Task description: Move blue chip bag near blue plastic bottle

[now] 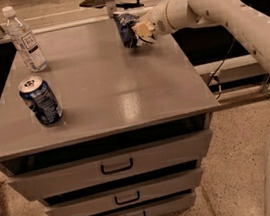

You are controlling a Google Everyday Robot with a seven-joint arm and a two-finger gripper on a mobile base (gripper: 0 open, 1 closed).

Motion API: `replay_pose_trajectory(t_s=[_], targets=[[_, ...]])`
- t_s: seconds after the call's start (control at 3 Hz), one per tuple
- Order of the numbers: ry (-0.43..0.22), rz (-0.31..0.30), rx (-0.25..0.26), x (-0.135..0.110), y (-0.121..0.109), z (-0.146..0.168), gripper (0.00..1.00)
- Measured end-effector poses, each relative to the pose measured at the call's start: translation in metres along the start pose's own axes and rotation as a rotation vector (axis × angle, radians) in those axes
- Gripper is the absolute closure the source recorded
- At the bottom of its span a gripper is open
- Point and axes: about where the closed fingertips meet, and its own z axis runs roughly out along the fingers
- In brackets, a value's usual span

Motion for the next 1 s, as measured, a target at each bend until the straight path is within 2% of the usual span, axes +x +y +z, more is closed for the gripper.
replay_pose_trajectory(t_s=[0.33,0.67,1.0], targets=[[-0.063,-0.05,0.036,-0.034,-0.007,-0.014,1.0],[-0.06,-0.044,0.022,-0.03,-0.002,-0.01,1.0],[-0.107,-0.087,-0.067,-0.049,0.025,0.017,1.0]])
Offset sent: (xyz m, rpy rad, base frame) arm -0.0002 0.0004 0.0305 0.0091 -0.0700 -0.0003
